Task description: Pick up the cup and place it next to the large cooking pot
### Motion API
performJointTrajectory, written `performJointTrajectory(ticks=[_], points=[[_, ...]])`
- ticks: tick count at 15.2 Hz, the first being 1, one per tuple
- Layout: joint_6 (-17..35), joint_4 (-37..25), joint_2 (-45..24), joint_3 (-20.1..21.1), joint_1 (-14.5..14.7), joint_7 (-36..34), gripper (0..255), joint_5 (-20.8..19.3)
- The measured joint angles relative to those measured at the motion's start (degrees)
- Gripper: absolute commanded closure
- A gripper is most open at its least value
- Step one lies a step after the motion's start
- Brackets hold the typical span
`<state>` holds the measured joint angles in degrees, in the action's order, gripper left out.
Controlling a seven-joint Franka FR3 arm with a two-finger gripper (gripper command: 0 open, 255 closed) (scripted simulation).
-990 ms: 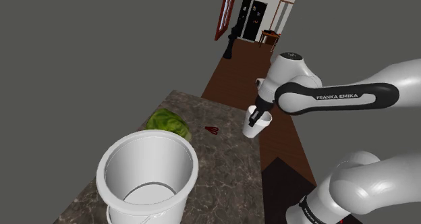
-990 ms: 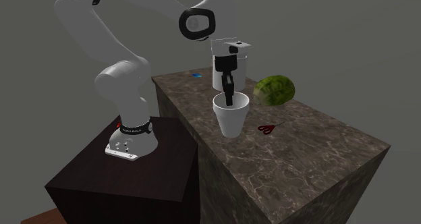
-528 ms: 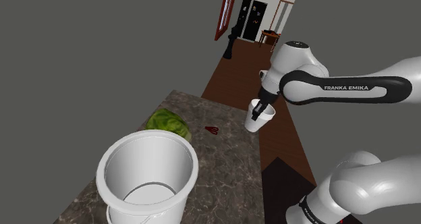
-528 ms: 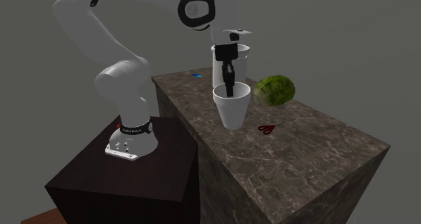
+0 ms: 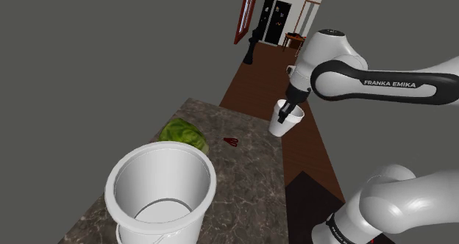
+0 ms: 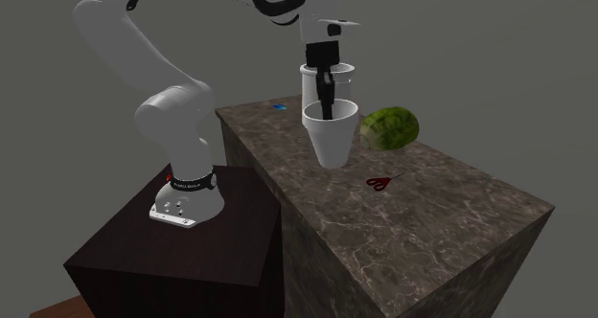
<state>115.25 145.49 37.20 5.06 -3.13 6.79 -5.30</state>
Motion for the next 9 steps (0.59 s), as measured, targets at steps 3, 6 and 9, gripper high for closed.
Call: performJointTrajectory(ticks=[3, 6, 9], points=[[-2.43, -2.12, 0.34, -0.08, 0.01, 0.32, 255, 0.08], [-4.62, -4.44, 0.21, -0.05, 0.02, 0.49, 255, 0.17], [-7.05, -6.74, 0.36, -0.19, -0.03, 0.88, 255, 0.19]])
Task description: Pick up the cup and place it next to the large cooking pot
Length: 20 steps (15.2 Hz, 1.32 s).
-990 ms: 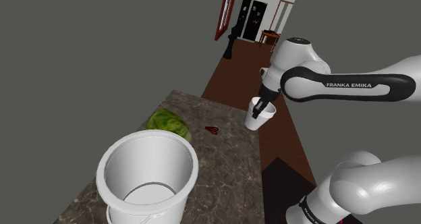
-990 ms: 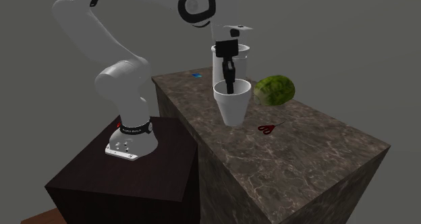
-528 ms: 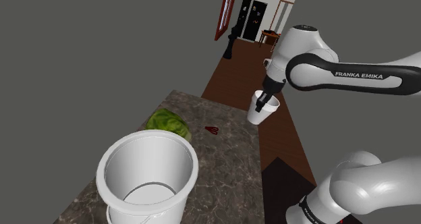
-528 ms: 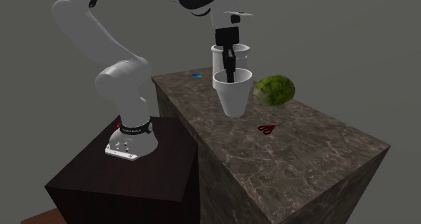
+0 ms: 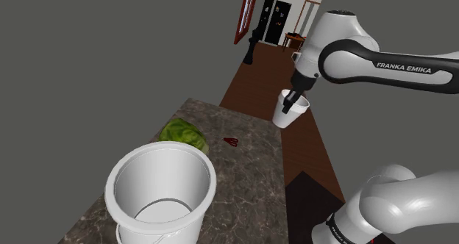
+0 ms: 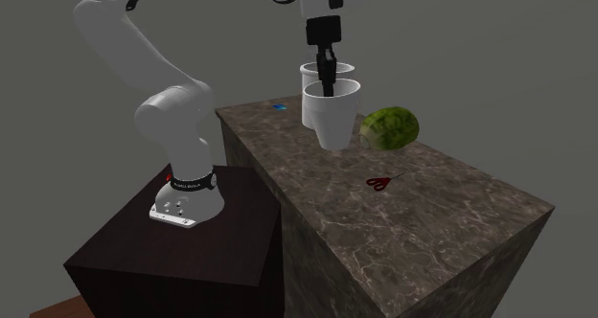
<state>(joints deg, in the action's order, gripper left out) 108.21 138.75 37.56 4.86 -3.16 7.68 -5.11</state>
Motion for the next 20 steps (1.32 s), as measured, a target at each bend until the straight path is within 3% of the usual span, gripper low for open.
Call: performJointTrajectory(ticks=[20], points=[[-14.61, -17.31, -2.61, -0.19, -0.38, 1.71, 255, 0.01]])
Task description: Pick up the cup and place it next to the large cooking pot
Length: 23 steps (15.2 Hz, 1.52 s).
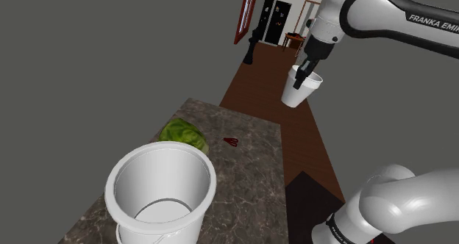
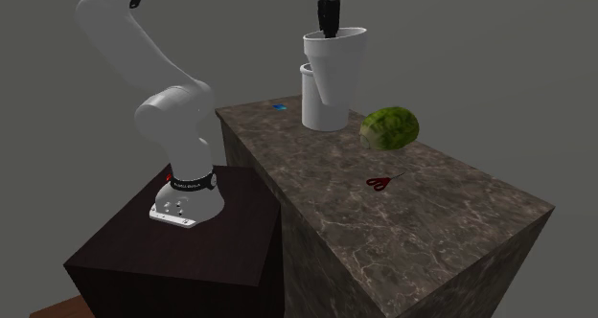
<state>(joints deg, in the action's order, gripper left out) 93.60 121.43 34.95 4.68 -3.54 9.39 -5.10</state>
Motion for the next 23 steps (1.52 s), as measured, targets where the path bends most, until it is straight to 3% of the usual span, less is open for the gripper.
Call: performJointTrajectory(ticks=[7, 16, 23], points=[[-4.35, -6.36, -2.18, 1.52, 0.26, -1.32, 255, 0.47], [-5.82, -11.89, -7.27, 11.95, 2.86, -13.79, 255, 3.45], [-7.63, -21.27, -15.92, 20.74, 4.19, -24.31, 255, 3.10]])
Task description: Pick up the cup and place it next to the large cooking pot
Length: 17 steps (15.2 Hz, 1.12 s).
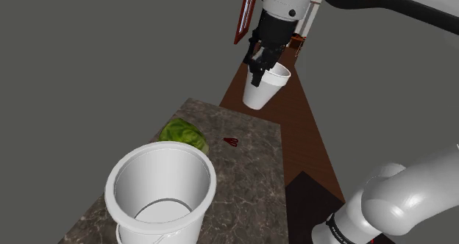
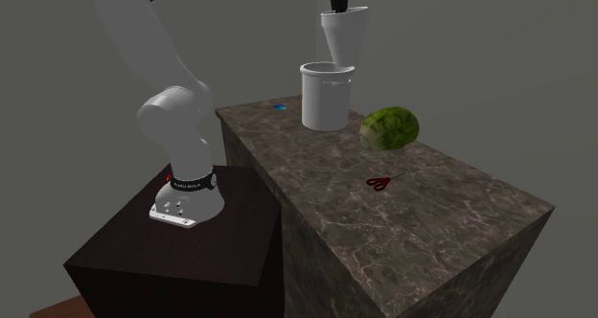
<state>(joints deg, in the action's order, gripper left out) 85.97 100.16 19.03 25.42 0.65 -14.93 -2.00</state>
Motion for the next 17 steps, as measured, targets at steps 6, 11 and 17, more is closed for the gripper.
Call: performJointTrajectory(ticks=[6, 11, 17], points=[[-0.06, -4.75, -5.86, 5.54, 1.19, -7.10, 255, -1.60], [3.63, 0.00, -4.67, 5.39, 1.40, -7.32, 255, -1.01], [8.31, 5.69, -3.53, 5.26, 1.64, -7.52, 255, -0.48]])
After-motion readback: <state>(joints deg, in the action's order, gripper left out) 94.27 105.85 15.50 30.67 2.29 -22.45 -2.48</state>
